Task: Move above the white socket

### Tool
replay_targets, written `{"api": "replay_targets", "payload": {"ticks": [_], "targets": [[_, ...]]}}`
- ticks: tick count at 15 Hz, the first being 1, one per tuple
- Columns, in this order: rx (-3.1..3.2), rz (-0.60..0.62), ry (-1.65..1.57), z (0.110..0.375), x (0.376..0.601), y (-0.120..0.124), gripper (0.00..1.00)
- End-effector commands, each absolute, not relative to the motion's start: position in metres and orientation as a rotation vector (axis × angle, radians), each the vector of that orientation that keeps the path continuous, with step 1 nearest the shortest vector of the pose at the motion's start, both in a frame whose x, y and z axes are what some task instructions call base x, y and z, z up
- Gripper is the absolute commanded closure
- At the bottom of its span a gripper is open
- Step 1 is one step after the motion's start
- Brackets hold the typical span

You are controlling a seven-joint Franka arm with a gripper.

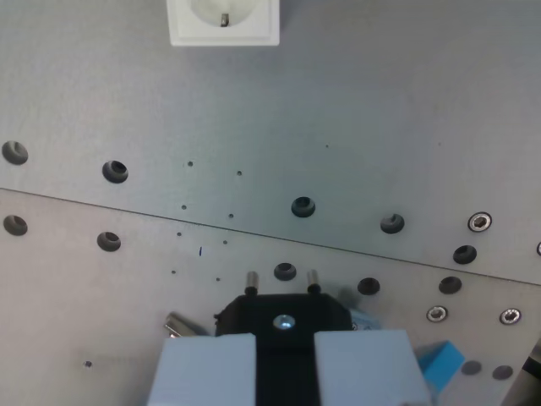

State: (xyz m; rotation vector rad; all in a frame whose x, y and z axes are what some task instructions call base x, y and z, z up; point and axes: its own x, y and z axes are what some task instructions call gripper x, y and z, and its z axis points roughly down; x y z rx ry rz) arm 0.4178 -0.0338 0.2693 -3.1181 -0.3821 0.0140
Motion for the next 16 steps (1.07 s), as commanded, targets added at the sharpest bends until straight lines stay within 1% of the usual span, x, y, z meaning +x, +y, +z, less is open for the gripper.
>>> {"api": "replay_targets", "payload": {"ticks": [1,9,16], "targets": [[-3.118,-0.024,-0.395,0.262,0.423,-0.032,1.0],[-3.114,-0.034,-0.403,0.243,0.432,-0.026,1.0],[-3.107,-0.028,-0.415,0.22,0.441,-0.019,1.0]]}}
